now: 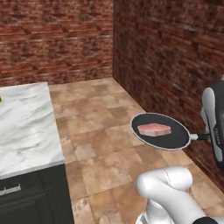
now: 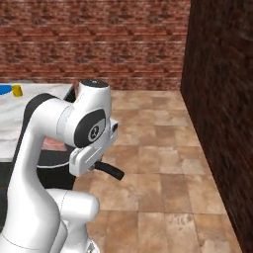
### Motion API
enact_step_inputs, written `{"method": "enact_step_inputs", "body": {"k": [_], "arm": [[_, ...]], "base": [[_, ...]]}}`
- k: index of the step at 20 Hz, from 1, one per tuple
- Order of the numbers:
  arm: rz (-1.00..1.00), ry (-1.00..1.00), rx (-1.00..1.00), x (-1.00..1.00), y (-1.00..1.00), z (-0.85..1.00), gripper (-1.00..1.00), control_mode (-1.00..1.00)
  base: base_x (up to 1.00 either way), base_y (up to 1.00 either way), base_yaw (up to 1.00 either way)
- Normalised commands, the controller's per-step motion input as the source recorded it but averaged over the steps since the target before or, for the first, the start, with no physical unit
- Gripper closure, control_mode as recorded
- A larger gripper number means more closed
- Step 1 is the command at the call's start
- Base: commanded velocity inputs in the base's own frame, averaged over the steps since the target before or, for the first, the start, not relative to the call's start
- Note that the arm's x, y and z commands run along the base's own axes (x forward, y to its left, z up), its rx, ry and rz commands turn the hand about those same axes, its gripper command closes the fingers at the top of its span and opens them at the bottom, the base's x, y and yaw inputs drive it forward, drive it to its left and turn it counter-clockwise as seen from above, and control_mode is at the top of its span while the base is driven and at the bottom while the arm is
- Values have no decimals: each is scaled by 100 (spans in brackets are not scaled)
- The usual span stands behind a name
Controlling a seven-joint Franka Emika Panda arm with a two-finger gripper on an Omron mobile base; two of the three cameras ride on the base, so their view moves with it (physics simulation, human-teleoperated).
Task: Pick up the pan with the steak in it and place it on the dining table. Then place the steak on the plate.
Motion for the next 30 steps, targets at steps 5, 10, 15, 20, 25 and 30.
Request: {"method": "enact_step_inputs", "body": {"k": [5,10,15,20,25,30], "arm": [[0,0,0,0,0,0,100,100],[0,0,0,0,0,0,100,100],[0,0,0,0,0,0,100,100],[0,0,0,0,0,0,100,100],[0,0,0,0,0,0,100,100],[0,0,0,0,0,0,100,100]], "base": [[24,-95,1],[87,-57,1],[100,-15,0],[100,-4,0],[100,-1,0],[100,-2,0]]}}
